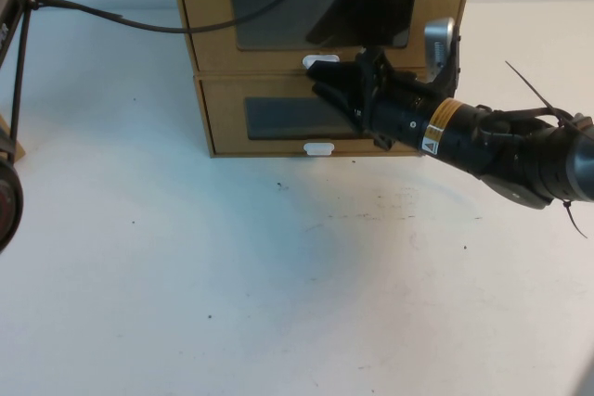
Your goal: Open the shoe box
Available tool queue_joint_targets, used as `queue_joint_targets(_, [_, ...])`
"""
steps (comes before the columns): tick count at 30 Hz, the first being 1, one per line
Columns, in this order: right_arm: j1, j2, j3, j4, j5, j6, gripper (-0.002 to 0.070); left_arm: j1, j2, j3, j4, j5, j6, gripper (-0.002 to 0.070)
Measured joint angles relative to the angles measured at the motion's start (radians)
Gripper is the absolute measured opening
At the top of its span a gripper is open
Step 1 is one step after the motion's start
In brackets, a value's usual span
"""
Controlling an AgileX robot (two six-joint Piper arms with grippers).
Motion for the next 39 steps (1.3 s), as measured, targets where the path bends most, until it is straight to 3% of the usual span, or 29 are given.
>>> queue_joint_targets(22, [0.0, 0.0, 0.0, 0.068, 0.013, -0.05, 0.019, 0.0, 0.0, 0.0, 0.0, 0.0, -0.002, -0.0006])
queue_joint_targets(25, [0.0, 0.0, 0.0, 0.085, 0.013, -0.052, 0.0159, 0.0, 0.0, 0.0, 0.0, 0.0, -0.002, -0.0006])
queue_joint_targets(31, [0.0, 0.0, 0.0, 0.091, 0.015, -0.052, 0.0019, 0.0, 0.0, 0.0, 0.0, 0.0, -0.002, -0.0006])
queue_joint_targets(39, [0.0, 0.0, 0.0, 0.091, 0.013, -0.052, 0.0001, 0.0, 0.0, 0.0, 0.002, 0.002, -0.002, -0.0006])
